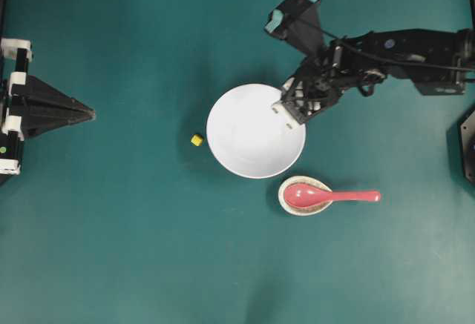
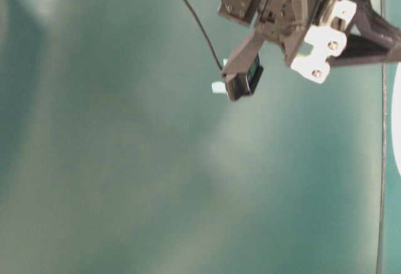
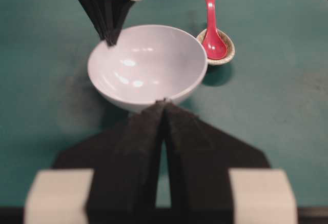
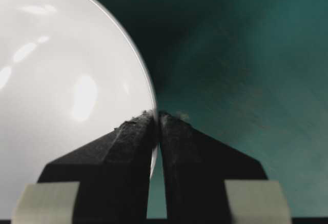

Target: Scoop the yellow hexagonal prism block from the bowl with a spoon using the right arm.

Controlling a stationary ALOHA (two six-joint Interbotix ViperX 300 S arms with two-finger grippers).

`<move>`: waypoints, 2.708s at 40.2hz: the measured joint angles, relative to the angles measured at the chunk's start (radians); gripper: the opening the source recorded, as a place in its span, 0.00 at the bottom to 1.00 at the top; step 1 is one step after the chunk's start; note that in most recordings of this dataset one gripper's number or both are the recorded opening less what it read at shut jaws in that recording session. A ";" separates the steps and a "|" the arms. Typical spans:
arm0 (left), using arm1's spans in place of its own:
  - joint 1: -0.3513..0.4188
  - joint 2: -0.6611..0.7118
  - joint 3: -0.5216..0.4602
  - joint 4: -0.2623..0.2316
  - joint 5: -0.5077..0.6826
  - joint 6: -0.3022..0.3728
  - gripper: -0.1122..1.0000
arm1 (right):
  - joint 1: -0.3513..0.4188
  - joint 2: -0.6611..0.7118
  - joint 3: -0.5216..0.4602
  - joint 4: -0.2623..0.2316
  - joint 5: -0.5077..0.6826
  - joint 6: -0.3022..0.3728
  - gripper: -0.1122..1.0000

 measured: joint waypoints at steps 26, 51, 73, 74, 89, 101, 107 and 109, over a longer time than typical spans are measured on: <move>0.000 0.000 0.000 -0.002 0.000 0.000 0.09 | -0.074 -0.114 0.124 0.000 -0.075 0.000 0.17; 0.000 0.000 0.000 0.000 0.000 0.000 0.09 | -0.075 -0.114 0.123 -0.066 -0.080 -0.009 0.32; 0.000 0.000 0.000 -0.002 0.000 0.002 0.09 | -0.054 -0.124 0.063 -0.206 -0.081 -0.097 0.60; 0.000 0.000 0.000 0.000 -0.002 0.000 0.09 | -0.044 -0.126 0.054 -0.235 -0.081 -0.121 0.60; 0.000 0.000 0.000 0.000 0.000 0.002 0.09 | 0.081 -0.071 -0.071 -0.333 -0.130 -0.276 0.61; 0.000 0.002 0.000 0.000 -0.002 0.002 0.09 | 0.138 0.028 -0.169 -0.333 -0.204 -0.275 0.61; 0.000 0.002 0.000 -0.002 0.000 0.002 0.09 | 0.163 0.081 -0.202 -0.324 -0.247 -0.270 0.61; 0.000 0.000 0.000 -0.002 -0.002 0.002 0.09 | 0.169 0.097 -0.209 -0.314 -0.261 -0.270 0.61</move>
